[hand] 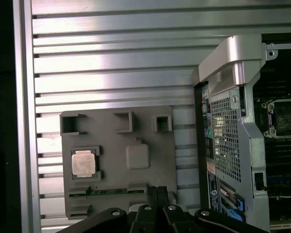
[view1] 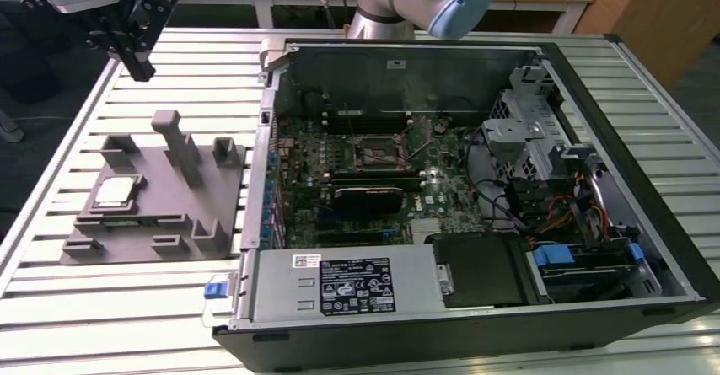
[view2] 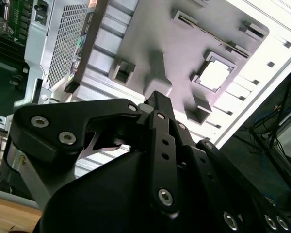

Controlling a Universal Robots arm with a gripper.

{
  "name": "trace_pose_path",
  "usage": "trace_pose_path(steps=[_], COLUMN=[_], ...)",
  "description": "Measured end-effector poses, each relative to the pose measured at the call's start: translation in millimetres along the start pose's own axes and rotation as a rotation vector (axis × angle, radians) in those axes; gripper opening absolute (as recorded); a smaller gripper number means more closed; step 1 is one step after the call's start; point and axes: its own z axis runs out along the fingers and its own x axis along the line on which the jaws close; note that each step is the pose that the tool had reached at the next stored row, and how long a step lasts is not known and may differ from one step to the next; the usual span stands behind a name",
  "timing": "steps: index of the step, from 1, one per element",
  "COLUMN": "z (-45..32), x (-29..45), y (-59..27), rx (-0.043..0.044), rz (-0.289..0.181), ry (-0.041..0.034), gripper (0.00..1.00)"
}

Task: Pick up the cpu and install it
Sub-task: 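Reach for the cpu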

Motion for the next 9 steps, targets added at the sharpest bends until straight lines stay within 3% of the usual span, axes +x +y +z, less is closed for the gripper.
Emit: trace_pose_path(steps=[9], z=[-0.3], x=[14.0], y=[-1.1], rx=[-0.0001], rz=[0.000], ry=[-0.0001], gripper=[0.11])
